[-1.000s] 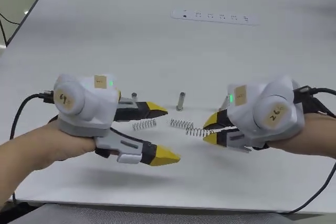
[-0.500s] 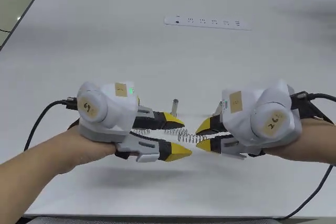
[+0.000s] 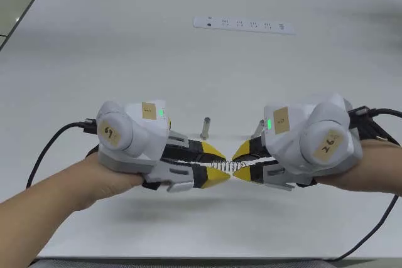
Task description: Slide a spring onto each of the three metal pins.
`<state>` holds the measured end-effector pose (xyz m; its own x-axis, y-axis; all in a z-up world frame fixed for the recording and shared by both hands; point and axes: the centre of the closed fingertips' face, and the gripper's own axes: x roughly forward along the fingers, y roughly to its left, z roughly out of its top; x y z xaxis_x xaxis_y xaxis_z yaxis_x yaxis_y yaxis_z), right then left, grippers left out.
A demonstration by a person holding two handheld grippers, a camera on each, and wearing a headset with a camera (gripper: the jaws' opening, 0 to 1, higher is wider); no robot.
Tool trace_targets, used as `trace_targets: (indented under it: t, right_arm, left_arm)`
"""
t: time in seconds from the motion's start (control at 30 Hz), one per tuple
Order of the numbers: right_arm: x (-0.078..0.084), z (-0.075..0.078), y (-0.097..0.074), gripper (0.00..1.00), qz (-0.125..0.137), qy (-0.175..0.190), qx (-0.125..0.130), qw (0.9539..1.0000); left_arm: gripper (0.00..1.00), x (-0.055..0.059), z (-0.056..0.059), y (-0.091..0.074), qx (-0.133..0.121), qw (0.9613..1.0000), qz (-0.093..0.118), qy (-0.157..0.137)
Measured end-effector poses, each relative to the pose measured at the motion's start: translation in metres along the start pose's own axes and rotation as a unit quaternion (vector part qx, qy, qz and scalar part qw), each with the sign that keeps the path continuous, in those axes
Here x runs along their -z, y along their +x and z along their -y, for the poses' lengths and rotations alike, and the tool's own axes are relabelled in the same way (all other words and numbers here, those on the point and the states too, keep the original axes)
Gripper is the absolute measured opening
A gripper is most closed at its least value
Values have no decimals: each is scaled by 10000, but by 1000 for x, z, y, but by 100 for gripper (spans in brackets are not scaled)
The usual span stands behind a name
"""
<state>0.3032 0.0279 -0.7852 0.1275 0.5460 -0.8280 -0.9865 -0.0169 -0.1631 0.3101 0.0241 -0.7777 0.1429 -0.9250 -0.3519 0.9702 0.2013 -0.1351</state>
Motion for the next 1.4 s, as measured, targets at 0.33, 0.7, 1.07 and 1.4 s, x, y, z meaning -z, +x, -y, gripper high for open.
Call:
trace_targets:
  t: [0.33, 0.7, 1.07, 1.4]
  right_arm:
    - [-4, -3, 2, 7, 69, 75, -56, 9999]
    - [-10, -7, 7, 8, 192, 99, -131, 9997]
    - [-12, -6, 6, 8, 285, 83, -93, 9995]
    - [3, 1, 6, 11, 166, 126, 10, 9998]
  left_arm:
    - [4, 3, 2, -4, -9, 10000, -21, 21]
    - [3, 6, 5, -11, 82, 9999, -78, 66]
    - [2, 2, 5, -11, 193, 9997, -139, 115]
    - [2, -6, 2, -11, 192, 9996, -125, 193]
